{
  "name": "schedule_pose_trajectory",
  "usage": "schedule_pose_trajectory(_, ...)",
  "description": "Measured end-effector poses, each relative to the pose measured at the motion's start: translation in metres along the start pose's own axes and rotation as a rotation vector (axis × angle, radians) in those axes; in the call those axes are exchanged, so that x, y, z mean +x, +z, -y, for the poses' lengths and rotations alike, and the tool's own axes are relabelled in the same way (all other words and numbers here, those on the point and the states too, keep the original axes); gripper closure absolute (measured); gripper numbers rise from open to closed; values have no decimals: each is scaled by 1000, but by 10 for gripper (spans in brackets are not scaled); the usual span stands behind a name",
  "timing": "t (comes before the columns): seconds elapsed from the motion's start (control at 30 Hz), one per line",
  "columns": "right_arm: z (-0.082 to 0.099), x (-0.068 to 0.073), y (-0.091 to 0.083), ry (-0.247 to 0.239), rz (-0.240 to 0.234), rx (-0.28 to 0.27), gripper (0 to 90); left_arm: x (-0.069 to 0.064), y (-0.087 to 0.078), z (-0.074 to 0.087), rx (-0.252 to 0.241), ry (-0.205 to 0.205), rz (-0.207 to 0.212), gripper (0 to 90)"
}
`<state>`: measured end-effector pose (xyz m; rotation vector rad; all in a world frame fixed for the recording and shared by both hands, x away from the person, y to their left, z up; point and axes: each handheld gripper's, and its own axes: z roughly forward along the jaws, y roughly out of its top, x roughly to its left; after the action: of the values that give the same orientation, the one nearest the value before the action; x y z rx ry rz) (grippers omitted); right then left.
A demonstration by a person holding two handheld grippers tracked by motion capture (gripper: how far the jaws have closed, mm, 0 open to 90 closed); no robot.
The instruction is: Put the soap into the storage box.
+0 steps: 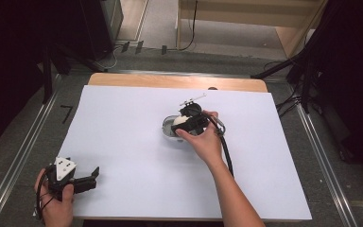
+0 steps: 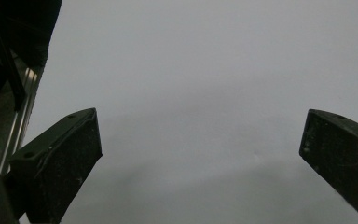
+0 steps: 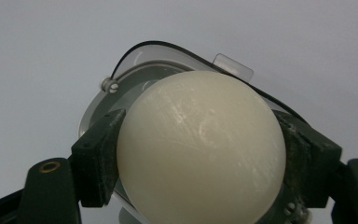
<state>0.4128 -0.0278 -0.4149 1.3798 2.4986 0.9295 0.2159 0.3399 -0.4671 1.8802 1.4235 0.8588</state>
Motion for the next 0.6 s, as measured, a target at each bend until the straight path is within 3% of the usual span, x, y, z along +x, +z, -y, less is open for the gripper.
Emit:
schedule_pose_trajectory(0.33, 1, 0, 6, 16, 3, 26, 244, 0, 0, 0, -4, -2, 2, 0)
schedule_pose_trajectory(0.6, 2, -1, 8, 25, -27, 39, 237, 0, 0, 0, -4, -1, 2, 0)
